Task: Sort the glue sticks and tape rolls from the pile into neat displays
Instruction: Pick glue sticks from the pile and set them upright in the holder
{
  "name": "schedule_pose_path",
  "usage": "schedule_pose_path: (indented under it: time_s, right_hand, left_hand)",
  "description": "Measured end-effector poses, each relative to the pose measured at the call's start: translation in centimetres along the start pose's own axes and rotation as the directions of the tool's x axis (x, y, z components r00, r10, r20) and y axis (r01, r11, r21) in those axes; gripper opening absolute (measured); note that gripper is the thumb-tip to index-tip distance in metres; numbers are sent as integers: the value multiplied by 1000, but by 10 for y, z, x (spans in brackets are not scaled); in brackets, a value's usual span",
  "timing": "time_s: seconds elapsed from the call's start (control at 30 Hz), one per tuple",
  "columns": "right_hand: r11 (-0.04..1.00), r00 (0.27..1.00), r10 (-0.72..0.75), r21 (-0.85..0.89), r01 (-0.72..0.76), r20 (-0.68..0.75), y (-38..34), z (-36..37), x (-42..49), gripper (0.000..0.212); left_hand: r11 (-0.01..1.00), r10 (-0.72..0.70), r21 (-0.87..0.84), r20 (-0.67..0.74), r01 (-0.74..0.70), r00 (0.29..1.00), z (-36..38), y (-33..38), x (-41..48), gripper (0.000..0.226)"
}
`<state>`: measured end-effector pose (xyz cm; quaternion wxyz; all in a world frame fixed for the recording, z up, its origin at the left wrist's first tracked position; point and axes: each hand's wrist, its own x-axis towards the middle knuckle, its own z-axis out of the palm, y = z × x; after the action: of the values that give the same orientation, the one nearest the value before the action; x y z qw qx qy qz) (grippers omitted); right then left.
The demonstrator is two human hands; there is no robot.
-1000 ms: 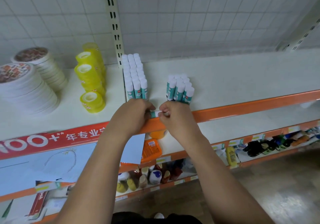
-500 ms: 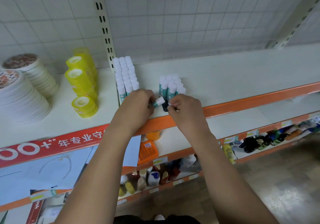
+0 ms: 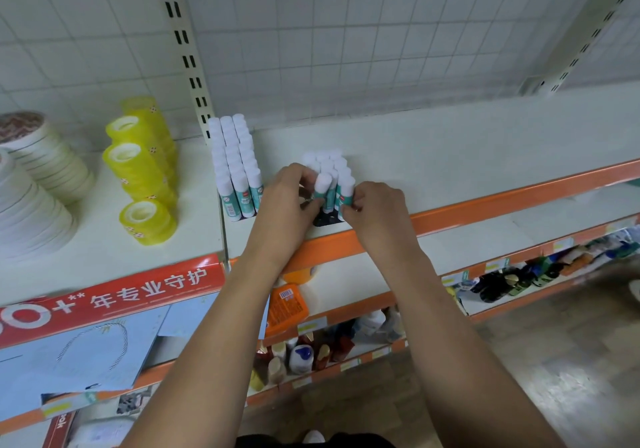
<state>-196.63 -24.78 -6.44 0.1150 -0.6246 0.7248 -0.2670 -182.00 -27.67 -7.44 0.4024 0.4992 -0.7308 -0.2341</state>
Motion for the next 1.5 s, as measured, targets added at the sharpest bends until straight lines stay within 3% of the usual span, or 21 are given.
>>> schedule_pose_path:
  time_s: [0.5,0.77,1.1,1.3,1.4,1.5]
  right_hand:
    - [1000,1000,-16,2,16,-8,0,7,7,19]
    - [999,999,-37,22,38,-37,0,11,3,12]
    - [1000,999,1,-2,-1,-34,-2,-3,-18,27]
    - [991,994,-109,79,108,15,-49,5,-49,15]
    - [971,972,-221,111,212,82,-90,24,-58,16]
    - [943,940,-322,130,307,115,-145,53,-69,17]
  left_hand:
    - [993,-118,-11,-89,118,989,12,-8,7,20]
    - [976,-192,94,-74,198,979,14,-9,16,18]
    - [935,-148,324,-15,145,989,-1,1,-5,30]
    - [895,-118,440,75,74,990,-56,-2,-46,17]
    - [921,-237,349,148,173,960,-105,-18,-72,14]
    - [895,-326,344,71,283,943,-160,-38,-105,13]
